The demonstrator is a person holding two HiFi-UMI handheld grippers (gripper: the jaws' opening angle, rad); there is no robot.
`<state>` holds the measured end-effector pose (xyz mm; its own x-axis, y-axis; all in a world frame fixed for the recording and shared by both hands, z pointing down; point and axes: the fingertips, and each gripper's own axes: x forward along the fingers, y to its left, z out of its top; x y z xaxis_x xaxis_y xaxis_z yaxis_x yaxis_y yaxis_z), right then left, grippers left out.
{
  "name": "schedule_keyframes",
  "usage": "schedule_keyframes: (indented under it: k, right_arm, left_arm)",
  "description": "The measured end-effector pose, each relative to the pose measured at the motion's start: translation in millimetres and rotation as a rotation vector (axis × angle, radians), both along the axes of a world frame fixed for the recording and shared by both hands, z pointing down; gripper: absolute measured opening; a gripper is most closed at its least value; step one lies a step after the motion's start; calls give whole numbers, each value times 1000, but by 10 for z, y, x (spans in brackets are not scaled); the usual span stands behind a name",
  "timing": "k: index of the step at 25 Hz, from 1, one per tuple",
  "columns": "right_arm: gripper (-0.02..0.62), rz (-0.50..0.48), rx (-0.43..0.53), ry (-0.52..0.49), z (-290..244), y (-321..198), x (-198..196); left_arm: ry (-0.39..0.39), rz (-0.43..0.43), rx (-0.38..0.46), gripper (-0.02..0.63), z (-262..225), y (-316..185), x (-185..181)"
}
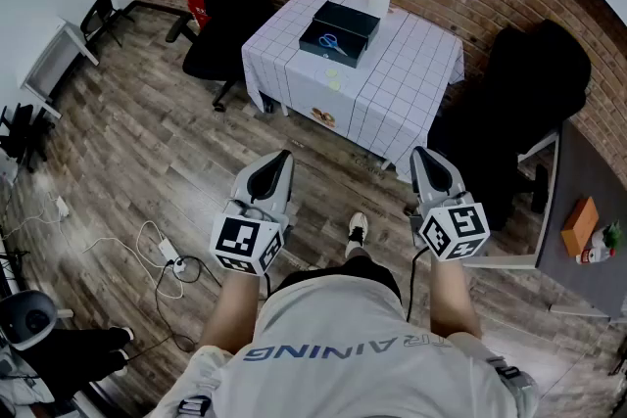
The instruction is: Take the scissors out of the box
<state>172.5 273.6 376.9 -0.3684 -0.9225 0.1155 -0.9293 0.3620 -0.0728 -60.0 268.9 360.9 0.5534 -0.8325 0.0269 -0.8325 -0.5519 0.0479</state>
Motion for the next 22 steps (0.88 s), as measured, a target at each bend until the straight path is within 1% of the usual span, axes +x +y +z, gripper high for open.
schedule_keyframes:
  k: [6, 12, 18, 22]
  right_arm:
    - [14, 5, -17, 3, 83, 54, 57]
    - [14, -1, -38, 3, 132, 3, 71]
    - [14, -18, -47, -1, 175, -164, 42]
    - [14, -24, -26, -36, 148, -388, 57]
  left_arm:
    - [22, 16, -22, 2, 43, 48, 82]
    - [19, 22, -39, 2, 83, 19, 130]
    - [21, 5, -58, 2, 141, -124, 87]
    - [19, -10, -69, 3, 174, -309, 77]
